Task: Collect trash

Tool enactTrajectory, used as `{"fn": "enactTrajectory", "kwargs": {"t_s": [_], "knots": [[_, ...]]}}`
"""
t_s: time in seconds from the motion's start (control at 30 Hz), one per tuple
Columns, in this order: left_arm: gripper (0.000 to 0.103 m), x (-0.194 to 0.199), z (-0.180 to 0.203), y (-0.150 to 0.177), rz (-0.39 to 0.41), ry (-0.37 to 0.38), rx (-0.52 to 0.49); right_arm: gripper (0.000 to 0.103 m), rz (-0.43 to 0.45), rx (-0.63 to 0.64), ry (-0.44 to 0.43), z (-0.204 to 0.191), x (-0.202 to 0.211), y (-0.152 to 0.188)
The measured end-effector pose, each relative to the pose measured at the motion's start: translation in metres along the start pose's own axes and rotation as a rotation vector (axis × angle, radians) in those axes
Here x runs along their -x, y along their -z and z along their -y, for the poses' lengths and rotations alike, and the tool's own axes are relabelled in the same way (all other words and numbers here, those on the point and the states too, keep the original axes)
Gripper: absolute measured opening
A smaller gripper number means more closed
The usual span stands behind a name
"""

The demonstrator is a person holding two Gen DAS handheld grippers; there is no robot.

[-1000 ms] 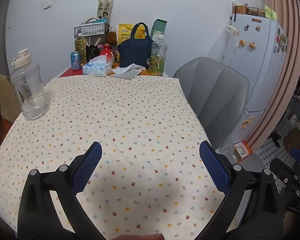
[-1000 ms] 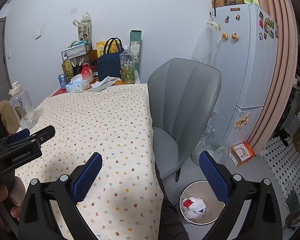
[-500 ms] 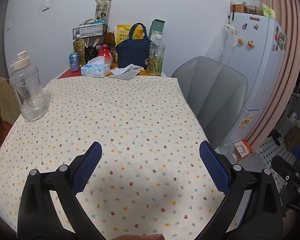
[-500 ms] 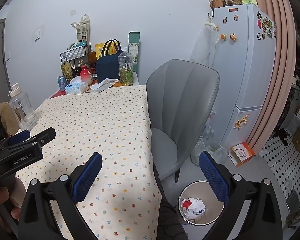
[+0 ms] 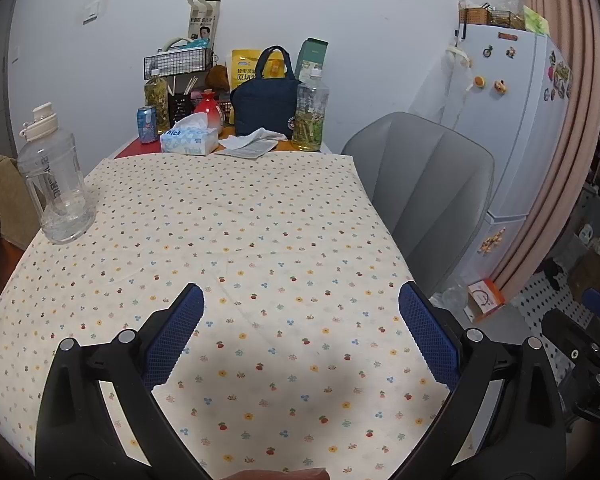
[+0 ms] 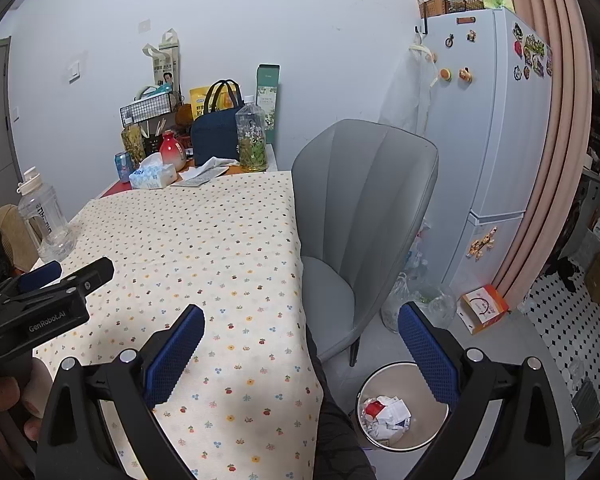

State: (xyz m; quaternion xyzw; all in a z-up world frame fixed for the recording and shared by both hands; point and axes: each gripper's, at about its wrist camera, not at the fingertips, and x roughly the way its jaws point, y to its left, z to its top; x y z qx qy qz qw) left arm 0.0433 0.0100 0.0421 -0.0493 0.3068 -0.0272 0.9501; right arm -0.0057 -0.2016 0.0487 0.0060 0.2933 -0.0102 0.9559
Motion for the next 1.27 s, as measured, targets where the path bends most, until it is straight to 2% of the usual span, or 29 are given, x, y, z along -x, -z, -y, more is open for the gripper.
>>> {"fn": "enactTrajectory", "kwargs": {"t_s": [1.27], "knots": [[0.097,-0.005,-0.004,0.002,-0.009,-0.022,-0.018,0.095,-0.026,-0.013,0.003,-0.007,-0.011,0.004]]}}
